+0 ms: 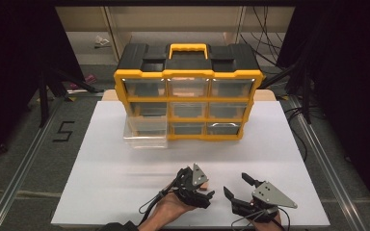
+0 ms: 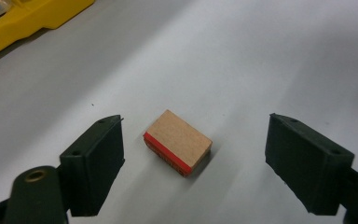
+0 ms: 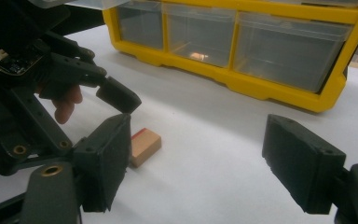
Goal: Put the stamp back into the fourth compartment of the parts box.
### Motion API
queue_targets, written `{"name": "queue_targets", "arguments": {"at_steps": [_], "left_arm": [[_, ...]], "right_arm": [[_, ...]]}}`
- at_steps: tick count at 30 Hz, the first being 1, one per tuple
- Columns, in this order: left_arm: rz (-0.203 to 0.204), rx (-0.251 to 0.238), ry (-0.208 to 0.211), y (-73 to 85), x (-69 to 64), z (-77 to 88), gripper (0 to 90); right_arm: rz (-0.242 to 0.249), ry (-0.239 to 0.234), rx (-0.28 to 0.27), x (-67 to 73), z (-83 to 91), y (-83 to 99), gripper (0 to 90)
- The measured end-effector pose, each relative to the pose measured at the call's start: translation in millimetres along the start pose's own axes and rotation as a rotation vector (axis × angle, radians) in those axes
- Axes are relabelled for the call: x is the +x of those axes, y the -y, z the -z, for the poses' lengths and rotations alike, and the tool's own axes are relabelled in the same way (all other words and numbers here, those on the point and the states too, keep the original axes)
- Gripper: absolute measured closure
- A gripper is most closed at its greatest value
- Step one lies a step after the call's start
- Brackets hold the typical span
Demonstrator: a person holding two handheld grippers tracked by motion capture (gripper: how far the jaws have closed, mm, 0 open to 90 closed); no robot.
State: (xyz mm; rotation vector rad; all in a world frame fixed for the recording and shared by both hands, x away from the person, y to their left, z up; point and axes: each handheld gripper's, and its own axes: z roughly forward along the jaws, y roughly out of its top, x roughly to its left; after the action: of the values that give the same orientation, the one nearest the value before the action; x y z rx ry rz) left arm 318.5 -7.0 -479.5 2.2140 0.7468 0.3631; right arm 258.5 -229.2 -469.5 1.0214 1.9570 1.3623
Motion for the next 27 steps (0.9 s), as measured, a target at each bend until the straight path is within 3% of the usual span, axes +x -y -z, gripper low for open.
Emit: {"name": "queue_targets", "arguments": {"at_steps": [5,9,18,20,27], "left_arm": [[0.011,0.006,0.006,-1.8,-0.4,-7.1,22.8],[-0.013,0.03,0.004,-2.0,-5.4,-14.0,26.9],[-0.047,0.05,-0.056,-0.7,-6.4,-18.0,35.0],[-0.03,0.058,-0.048,1.5,-4.2,-21.0,36.2],[-0.043,0.056,-0.047,2.1,-3.3,-18.5,52.2]], "right_arm": [[0.002,-0.004,0.001,0.0,-0.7,0.0,24.8],[0.002,-0.004,0.0,-0.1,-0.4,-0.1,24.8],[0.007,-0.006,0.002,0.2,-0.2,-0.3,24.8],[0.008,-0.006,0.002,0.4,-0.3,-0.3,24.8],[0.007,-0.005,-0.001,0.5,-0.1,-0.4,24.8]]}}
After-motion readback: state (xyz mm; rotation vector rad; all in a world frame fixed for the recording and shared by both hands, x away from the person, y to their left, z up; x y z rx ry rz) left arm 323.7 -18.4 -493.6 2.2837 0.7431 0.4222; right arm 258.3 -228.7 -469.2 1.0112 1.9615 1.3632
